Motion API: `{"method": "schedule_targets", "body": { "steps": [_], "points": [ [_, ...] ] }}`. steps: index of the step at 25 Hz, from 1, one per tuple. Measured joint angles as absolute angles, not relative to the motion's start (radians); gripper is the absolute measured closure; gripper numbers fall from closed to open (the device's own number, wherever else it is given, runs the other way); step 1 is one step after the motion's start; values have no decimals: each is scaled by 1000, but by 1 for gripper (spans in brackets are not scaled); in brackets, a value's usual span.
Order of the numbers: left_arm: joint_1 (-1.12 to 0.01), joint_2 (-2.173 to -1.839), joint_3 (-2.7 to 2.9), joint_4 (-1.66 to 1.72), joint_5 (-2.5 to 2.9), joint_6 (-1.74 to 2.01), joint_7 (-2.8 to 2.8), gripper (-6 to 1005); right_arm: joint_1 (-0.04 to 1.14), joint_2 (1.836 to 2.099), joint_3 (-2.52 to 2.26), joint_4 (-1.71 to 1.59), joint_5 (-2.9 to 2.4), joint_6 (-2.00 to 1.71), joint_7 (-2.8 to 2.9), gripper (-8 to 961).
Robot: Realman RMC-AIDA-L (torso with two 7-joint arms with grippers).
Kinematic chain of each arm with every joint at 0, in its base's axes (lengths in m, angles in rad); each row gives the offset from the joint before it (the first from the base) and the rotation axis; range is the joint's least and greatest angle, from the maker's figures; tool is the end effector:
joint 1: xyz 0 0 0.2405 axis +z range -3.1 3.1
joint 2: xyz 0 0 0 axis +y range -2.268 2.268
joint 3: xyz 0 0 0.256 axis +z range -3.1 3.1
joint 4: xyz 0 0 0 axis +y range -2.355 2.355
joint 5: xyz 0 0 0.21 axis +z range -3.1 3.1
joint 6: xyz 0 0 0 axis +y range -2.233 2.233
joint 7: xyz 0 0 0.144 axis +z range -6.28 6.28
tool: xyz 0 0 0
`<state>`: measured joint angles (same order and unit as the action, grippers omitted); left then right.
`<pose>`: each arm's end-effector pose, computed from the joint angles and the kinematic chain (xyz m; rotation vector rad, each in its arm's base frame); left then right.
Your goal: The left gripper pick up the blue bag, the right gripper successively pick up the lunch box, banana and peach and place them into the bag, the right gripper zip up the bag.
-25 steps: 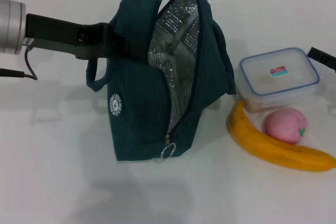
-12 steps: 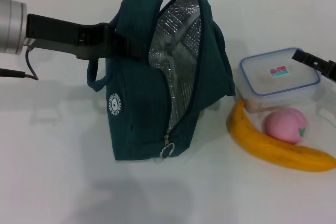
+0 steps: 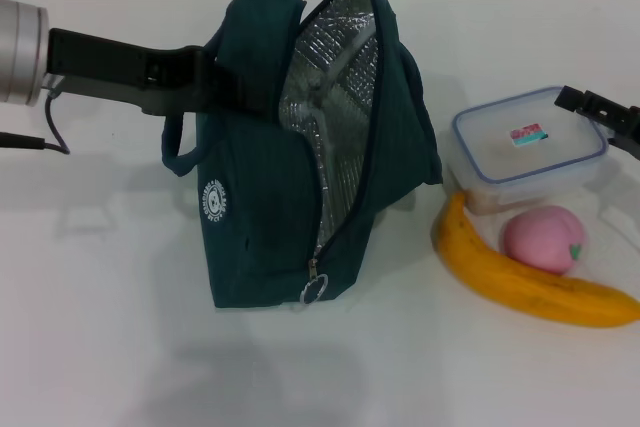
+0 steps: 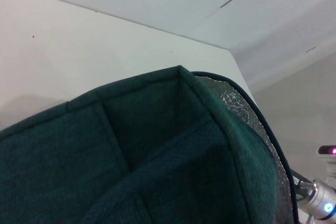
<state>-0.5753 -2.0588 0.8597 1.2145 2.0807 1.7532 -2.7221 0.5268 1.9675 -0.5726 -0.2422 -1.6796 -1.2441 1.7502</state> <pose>-0.1815 0.3477 0.0628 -2.5142 -1.7228 -0.4794 0.3238 0.3497 0.0128 -1.9540 1.5573 1.0618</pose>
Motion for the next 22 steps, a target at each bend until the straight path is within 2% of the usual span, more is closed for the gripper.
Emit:
{"method": "schedule_targets", "body": {
  "steps": [8,18,22],
  "points": [
    [-575,-2058,862,1213,2082,1753,-2727,958,522,1954,-574,-238,-1680,-1292,1802,134],
    [-572,-2059,865,1213,2083,1753,-2720,958,518,1959,-561,-237,-1674,-1330,1818,135],
    [-572,-2059,866,1213,2083,1753,-2719,958,518,1963,-560,-236,-1670,-1346,1824,246]
  ]
}}
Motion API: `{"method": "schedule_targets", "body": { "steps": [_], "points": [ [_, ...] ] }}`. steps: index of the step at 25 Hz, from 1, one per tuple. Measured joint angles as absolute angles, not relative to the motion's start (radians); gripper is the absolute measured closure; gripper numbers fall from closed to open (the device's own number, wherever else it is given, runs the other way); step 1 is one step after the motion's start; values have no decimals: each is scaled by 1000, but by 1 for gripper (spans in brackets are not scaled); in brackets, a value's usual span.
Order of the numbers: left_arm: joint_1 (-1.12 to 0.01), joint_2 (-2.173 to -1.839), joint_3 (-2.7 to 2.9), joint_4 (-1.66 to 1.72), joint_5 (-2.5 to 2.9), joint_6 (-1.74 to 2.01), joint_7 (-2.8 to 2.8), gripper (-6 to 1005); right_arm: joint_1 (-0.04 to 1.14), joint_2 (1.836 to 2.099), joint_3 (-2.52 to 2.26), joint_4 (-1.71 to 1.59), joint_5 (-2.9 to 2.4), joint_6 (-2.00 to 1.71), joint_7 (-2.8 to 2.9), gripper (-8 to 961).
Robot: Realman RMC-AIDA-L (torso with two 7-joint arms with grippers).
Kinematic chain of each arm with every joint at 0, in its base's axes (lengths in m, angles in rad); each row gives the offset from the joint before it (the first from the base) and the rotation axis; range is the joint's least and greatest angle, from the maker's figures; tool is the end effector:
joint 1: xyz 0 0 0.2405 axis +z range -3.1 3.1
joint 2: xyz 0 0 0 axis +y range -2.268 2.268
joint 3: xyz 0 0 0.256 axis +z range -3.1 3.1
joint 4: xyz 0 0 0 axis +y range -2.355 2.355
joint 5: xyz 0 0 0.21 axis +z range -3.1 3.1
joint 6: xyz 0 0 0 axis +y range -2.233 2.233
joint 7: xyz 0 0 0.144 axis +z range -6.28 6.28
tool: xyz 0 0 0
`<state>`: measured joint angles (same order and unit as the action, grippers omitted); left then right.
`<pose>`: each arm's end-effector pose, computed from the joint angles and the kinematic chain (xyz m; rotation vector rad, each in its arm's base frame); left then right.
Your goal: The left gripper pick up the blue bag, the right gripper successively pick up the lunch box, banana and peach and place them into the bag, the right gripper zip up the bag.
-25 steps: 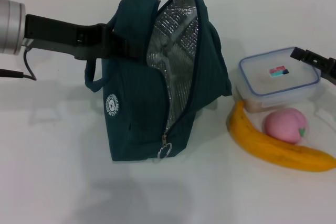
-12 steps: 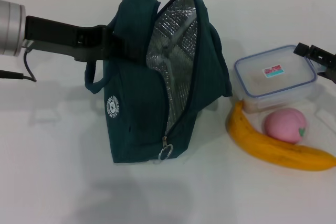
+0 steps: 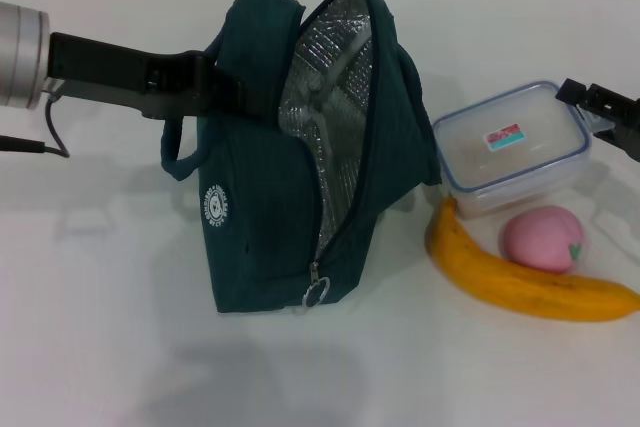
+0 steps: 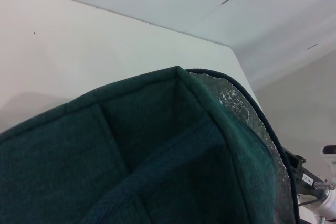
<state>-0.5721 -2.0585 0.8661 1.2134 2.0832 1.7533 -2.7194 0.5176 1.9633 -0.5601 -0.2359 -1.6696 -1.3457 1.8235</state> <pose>-0.1826 0.3468 0.0615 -2.5172 -1.7234 -0.4679 0.3148 0.3418 0.0165 -1.9602 1.6343 1.1887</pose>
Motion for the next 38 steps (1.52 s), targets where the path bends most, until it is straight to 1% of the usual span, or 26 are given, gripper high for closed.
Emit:
{"method": "schedule_targets", "body": {
  "steps": [4,9,12,20,25,38],
  "points": [
    [-570,-2058,872,1213,2083,1753,-2719,958,515,1976,-560,-235,-1651,-1357,1842,417],
    [-569,-2057,888,1213,2083,1753,-2719,958,513,1993,-560,-235,-1647,-1362,1847,591],
    [-569,-2056,891,1213,2083,1753,-2718,958,513,2000,-560,-235,-1647,-1362,1853,622],
    [-571,-2054,891,1212,2083,1753,-2714,958,514,2002,-560,-235,-1638,-1354,1869,706],
    [-570,-2051,891,1212,2083,1753,-2711,958,510,2009,-560,-232,-1611,-1366,1870,757],
    [-565,-2049,891,1212,2083,1755,-2706,958,496,2007,-560,-210,-1569,-1382,1871,771]
  ]
}}
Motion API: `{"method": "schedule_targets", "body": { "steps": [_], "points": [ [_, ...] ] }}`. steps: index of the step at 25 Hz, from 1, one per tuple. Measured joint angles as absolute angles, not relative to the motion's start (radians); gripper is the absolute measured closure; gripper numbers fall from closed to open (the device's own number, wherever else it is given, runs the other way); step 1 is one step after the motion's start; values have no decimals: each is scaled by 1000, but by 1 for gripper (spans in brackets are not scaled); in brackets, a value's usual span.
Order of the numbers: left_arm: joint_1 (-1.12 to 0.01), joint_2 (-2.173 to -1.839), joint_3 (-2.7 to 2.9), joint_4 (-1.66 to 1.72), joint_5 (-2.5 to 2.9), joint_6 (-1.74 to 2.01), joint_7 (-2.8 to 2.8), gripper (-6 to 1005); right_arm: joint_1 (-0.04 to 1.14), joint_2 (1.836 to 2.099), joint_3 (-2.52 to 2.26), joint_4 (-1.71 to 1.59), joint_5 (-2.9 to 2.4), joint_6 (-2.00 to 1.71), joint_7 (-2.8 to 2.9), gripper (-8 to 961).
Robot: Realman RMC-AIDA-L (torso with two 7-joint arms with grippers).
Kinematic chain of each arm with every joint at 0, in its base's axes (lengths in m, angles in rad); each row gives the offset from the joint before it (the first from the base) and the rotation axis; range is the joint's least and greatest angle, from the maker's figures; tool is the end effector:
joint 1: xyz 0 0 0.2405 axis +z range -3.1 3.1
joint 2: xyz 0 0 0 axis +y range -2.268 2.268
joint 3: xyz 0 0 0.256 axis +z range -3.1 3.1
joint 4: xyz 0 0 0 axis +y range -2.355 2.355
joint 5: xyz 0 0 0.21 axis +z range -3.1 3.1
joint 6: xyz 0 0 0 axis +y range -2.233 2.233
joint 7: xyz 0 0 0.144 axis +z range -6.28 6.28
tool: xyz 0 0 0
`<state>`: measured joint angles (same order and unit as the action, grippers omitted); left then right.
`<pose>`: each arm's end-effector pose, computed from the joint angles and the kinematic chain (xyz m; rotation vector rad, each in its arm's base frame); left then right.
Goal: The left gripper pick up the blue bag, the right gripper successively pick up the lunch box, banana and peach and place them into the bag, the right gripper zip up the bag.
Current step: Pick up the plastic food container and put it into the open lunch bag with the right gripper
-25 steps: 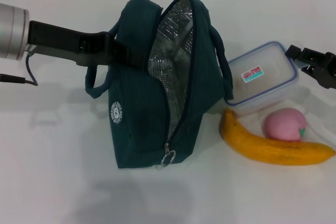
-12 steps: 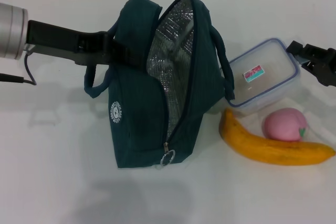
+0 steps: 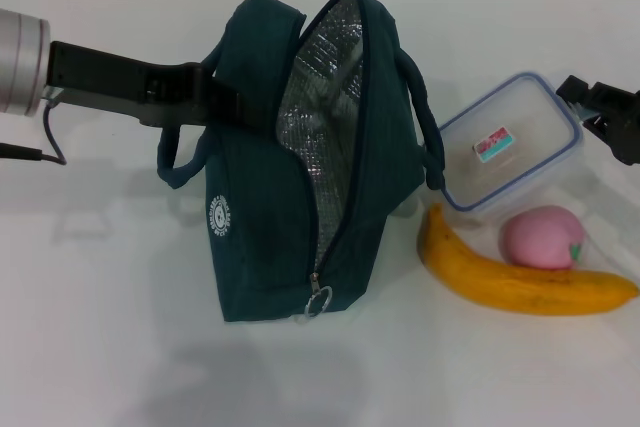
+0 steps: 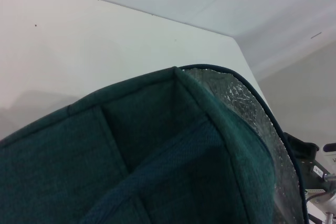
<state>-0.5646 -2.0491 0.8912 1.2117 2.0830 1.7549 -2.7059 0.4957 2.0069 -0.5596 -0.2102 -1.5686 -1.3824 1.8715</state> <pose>-0.1849 0.3448 0.0602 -2.5377 -1.7056 -0.4296 0.3070 0.3323 0.0046 -1.8374 1.7388 1.3733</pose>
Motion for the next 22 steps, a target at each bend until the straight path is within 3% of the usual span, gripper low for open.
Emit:
{"method": "schedule_targets", "body": {
  "steps": [22],
  "points": [
    [-564,-2051,891,1187,2080,1755,-2689,957,448,1987,-557,-221,-1472,-1418,1861,859]
  ]
}}
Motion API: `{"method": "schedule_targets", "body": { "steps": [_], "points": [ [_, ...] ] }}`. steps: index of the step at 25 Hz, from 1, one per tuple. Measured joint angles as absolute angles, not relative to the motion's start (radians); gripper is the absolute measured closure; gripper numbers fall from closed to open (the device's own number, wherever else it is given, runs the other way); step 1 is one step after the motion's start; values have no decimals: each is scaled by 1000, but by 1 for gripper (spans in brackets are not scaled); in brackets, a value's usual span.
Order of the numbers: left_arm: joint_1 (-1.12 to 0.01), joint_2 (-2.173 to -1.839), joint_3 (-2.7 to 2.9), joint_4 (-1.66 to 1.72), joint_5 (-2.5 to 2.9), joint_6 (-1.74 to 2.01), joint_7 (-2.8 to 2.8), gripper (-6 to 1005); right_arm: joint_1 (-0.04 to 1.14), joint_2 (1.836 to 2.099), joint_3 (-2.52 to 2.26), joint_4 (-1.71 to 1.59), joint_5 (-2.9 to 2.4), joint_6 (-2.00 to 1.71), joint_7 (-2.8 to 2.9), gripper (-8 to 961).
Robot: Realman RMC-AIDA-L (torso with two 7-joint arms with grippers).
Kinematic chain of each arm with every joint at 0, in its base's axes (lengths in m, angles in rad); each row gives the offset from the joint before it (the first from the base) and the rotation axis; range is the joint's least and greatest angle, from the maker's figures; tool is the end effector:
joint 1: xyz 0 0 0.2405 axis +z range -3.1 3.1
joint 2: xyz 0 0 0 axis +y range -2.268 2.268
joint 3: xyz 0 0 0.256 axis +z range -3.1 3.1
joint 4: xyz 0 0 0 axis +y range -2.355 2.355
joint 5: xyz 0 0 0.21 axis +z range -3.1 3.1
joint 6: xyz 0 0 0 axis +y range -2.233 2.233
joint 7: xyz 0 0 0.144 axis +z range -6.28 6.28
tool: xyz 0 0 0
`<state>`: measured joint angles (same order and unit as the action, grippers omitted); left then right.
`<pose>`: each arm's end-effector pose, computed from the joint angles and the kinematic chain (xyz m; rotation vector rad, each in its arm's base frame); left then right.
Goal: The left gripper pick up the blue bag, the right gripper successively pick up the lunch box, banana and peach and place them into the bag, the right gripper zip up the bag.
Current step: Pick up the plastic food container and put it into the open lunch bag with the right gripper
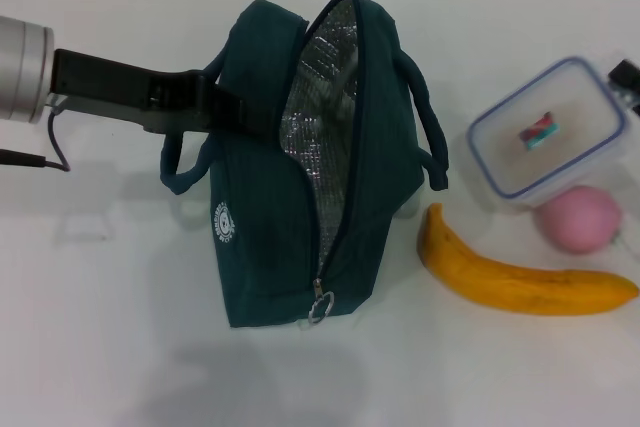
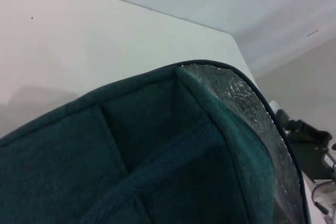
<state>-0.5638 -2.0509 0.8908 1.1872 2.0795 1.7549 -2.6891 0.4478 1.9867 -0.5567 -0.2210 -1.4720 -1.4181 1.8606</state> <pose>-0.1877 0.3436 0.0563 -2.5480 -1.7177 -0.4338 0.3210 0.3254 0.0286 -1.7372 1.6789 1.4628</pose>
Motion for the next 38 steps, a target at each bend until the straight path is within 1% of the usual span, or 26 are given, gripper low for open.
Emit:
{"method": "schedule_targets", "body": {
  "steps": [4,16,25,31,35,38],
  "points": [
    [-562,-2051,891,1187,2080,1757,-2689,957,431,1977,-557,-219,-1417,-1448,1861,859],
    [-563,-2049,891,1188,2077,1778,-2689,957,389,1972,-547,-213,-1308,-1506,1865,858],
    [-563,-2051,891,1188,2076,1779,-2689,957,403,1978,-523,-209,-1256,-1620,1905,859],
    [-565,-2052,891,1188,2080,1779,-2689,957,458,1992,-521,-209,-1208,-1694,1933,859],
    [-571,-2053,891,1187,2081,1779,-2686,957,533,2011,-525,-207,-1201,-1733,1952,859],
    [-577,-2054,894,1185,2082,1779,-2679,957,601,2017,-536,-185,-1205,-1752,1958,858]
  ]
}}
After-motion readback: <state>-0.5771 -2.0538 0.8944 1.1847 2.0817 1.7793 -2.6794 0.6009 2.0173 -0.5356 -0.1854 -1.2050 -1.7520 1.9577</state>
